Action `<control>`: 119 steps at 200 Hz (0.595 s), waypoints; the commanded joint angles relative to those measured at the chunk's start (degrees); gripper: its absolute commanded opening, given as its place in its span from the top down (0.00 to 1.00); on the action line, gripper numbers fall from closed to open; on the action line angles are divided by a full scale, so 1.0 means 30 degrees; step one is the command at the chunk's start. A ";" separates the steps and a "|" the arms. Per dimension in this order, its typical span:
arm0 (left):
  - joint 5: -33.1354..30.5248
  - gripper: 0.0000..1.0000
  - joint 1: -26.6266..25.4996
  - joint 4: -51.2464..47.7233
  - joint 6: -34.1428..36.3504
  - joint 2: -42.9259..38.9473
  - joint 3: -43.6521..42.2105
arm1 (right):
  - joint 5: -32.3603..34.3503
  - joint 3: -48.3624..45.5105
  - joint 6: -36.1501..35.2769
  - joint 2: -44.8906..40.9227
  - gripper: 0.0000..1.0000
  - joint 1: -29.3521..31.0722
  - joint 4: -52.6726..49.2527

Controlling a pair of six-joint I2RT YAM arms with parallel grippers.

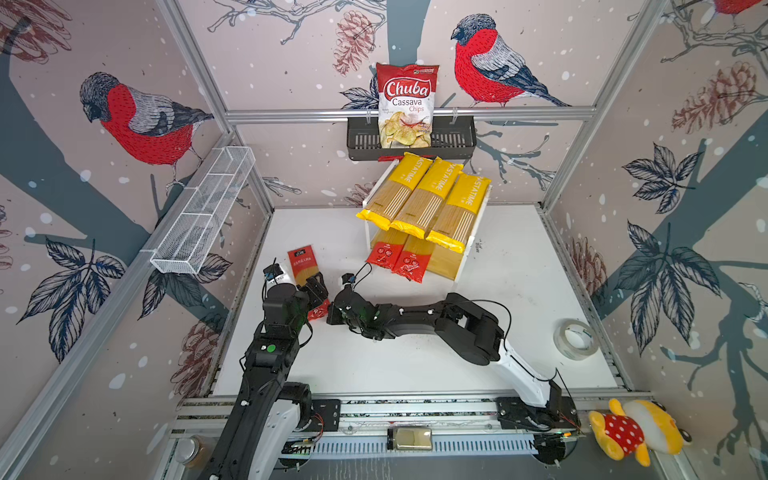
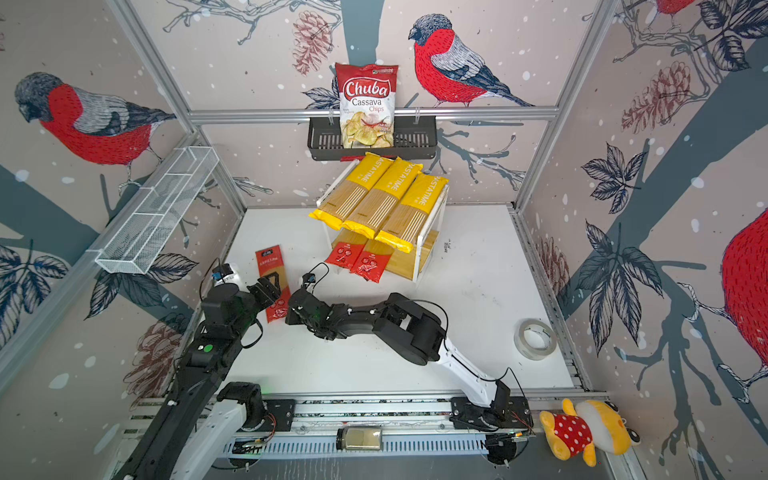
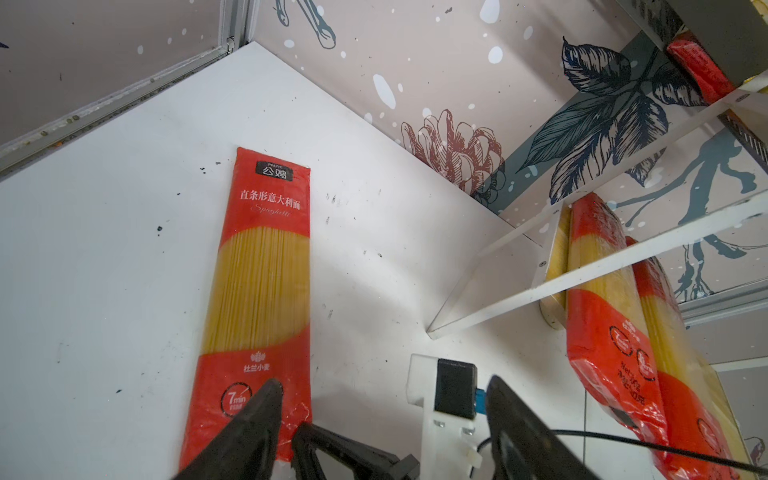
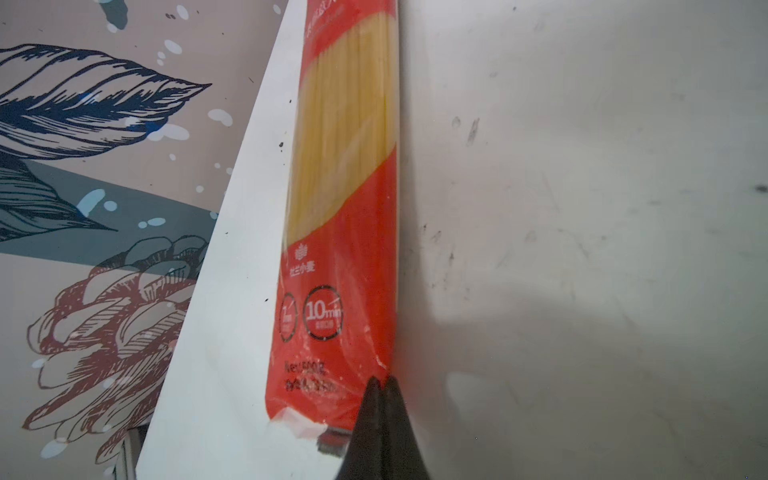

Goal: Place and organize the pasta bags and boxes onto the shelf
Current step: 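Grasp the last red pack's lower end with the right gripper and drag it nearer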

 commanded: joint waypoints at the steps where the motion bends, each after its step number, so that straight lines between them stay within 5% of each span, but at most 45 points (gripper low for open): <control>1: 0.0114 0.25 0.0039 0.0605 -0.0278 -0.0130 -0.0062 | -0.0522 -0.0722 -0.0066 -0.0955 1.00 0.0064 0.0310; 50: 0.1018 0.24 0.0003 0.0725 -0.0802 -0.0653 -0.0616 | -0.1313 -0.3511 -0.2446 -0.4468 1.00 0.0077 -0.2045; 84: 0.1328 0.23 -0.0282 0.0977 -0.2377 -0.1626 -0.2248 | 0.0494 -0.6054 -0.4250 -0.7151 1.00 0.0766 -0.4686; 119: -0.0448 0.24 -0.3415 0.1233 -0.4916 -0.2647 -0.4254 | 0.2120 -0.9056 -0.4471 -0.9845 1.00 0.0976 -0.6267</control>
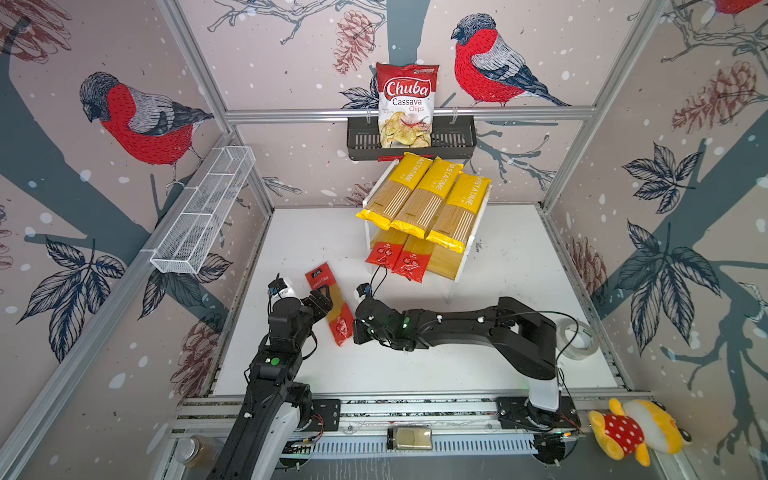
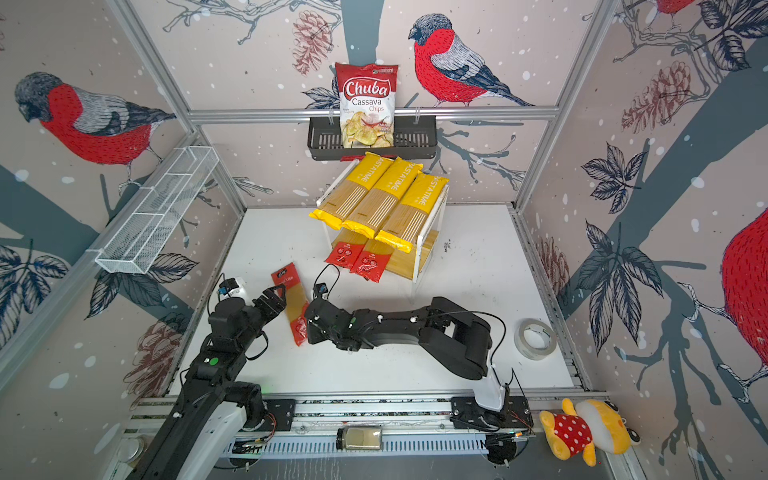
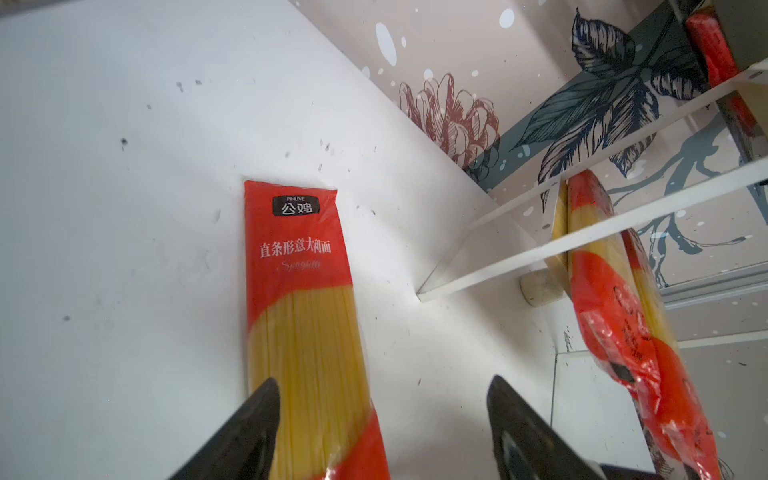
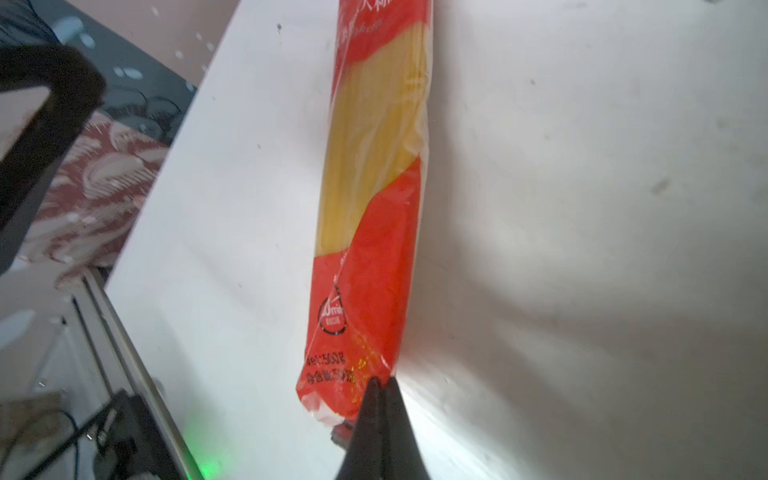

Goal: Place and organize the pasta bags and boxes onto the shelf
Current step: 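Grasp the last red pack's lower end with the right gripper and drag it nearer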

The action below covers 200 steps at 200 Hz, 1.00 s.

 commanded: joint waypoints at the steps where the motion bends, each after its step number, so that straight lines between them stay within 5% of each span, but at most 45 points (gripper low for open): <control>1: -0.1297 0.24 -0.2092 0.0814 -0.2049 -0.0426 -0.0983 | 0.1783 -0.1394 -0.0786 -0.1524 1.00 -0.0048 -0.1407; 34: -0.3807 0.24 -0.5566 0.1513 -0.3023 0.0811 -0.1818 | 0.1955 -0.3802 -0.0437 -0.3657 1.00 -0.0112 -0.2534; 71: -0.3445 0.24 -0.5984 0.2930 -0.3517 0.2229 -0.2610 | -0.0646 -0.5481 -0.0954 -0.4494 0.96 0.0474 -0.1870; 108: -0.4099 0.25 -0.6000 0.2930 -0.3299 0.1903 -0.2990 | -0.4417 -0.7716 -0.2479 -0.5843 0.89 0.1093 0.3258; 150: -0.4598 0.25 -0.5984 0.3014 -0.3173 0.2098 -0.3157 | -0.3237 -0.6646 -0.2373 -0.5306 0.68 0.0619 0.2693; 200: -0.4070 0.26 -0.5501 0.5218 -0.2608 0.2688 -0.3616 | 0.0448 -0.6678 0.1967 -0.4604 0.58 -0.0667 0.4533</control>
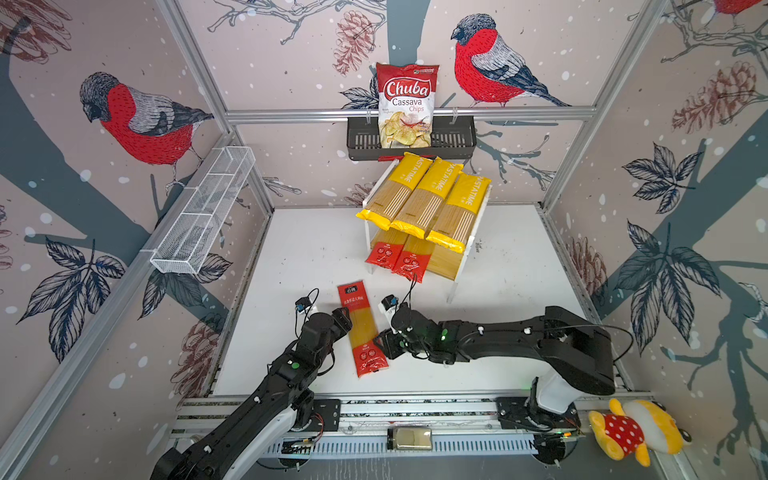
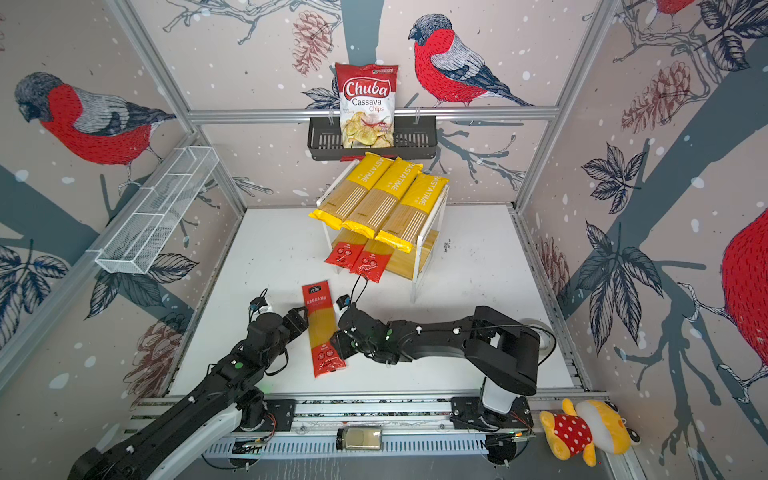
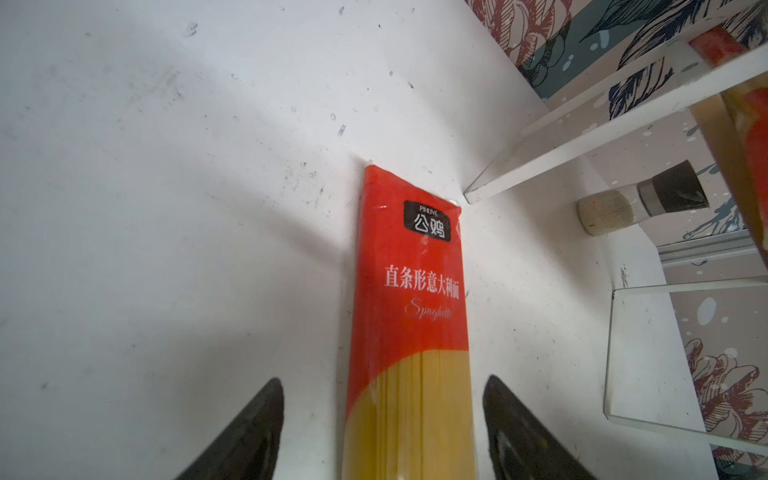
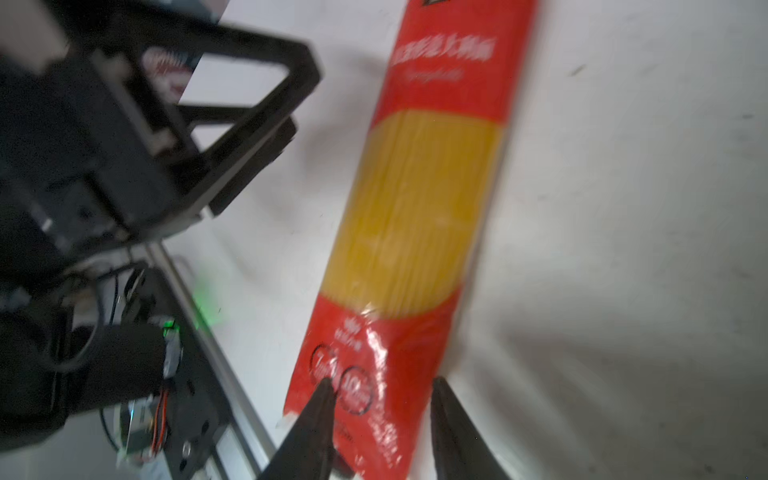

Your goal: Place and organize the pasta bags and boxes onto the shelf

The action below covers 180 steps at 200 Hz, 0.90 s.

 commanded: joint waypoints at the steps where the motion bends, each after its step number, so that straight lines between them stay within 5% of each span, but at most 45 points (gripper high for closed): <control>1: 0.0539 0.26 0.0438 0.2524 0.0437 0.0184 -0.0430 | 0.2220 -0.0029 0.2386 0.0357 0.58 -0.0069 0.1757; 76: 0.4188 0.33 0.2146 0.6540 0.1141 0.3335 -0.1347 | 0.4413 0.2688 0.4985 0.4124 0.50 -0.0211 0.2386; 180: 0.4536 0.60 0.2117 0.9303 0.0467 0.6207 -0.2130 | -0.0049 0.2926 0.6005 0.6622 0.52 -0.1318 0.5651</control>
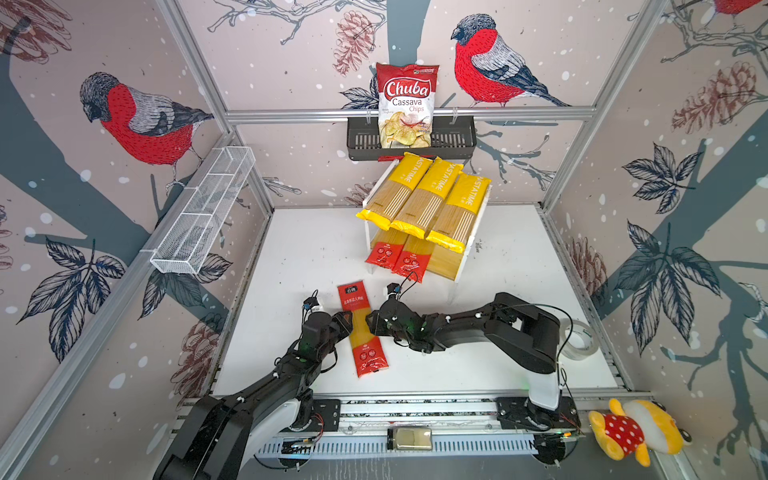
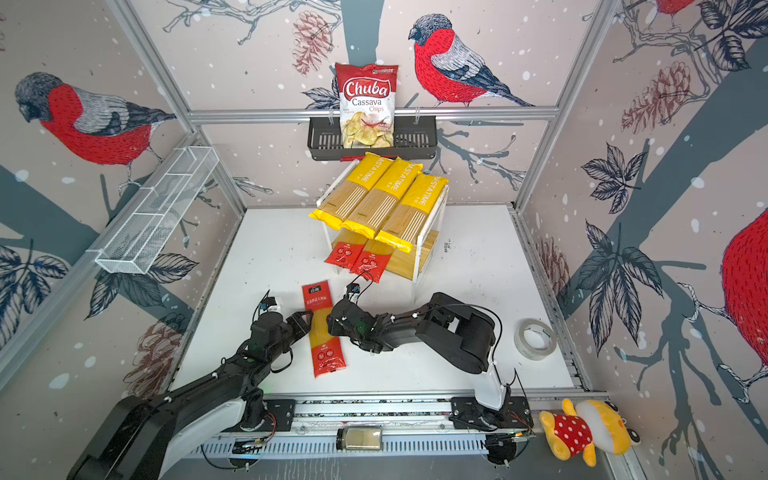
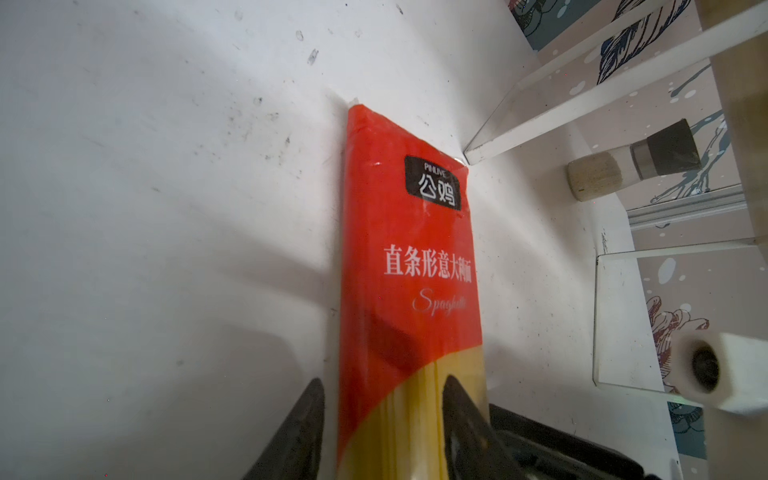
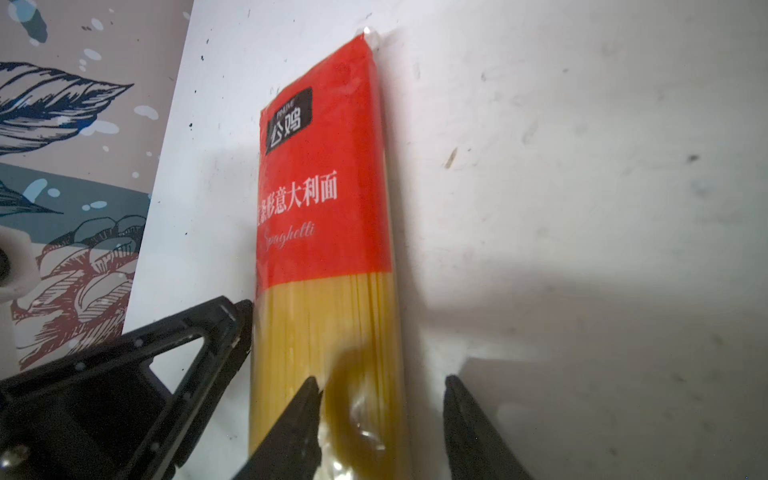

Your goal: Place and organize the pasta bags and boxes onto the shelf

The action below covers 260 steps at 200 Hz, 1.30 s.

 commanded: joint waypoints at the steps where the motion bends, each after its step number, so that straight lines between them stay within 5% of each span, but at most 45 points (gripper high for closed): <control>1: 0.0004 0.61 -0.0004 0.1218 -0.0233 0.0160 -0.0224 | -0.1729 0.0387 0.0724 0.0734 0.52 0.0039 0.1336; 60: 0.0163 0.83 -0.0002 0.1722 -0.0365 0.0116 -0.0689 | -0.3026 0.1030 0.0848 0.1680 0.58 0.0608 0.2579; 89: 0.0006 0.89 0.0002 0.1420 -0.0380 -0.0330 -0.0716 | -0.3173 0.0505 0.1010 0.1520 0.71 0.0795 0.3915; 181: -0.3677 0.83 0.0143 -0.9016 -0.0539 -0.6920 0.3160 | -0.2382 0.0581 -0.0261 -0.0046 0.87 0.1767 0.4351; 260: -0.3022 0.73 0.0143 -1.1854 0.1661 -0.8676 0.7899 | 0.0311 -0.0367 -0.2719 -0.3814 0.92 0.3024 0.4433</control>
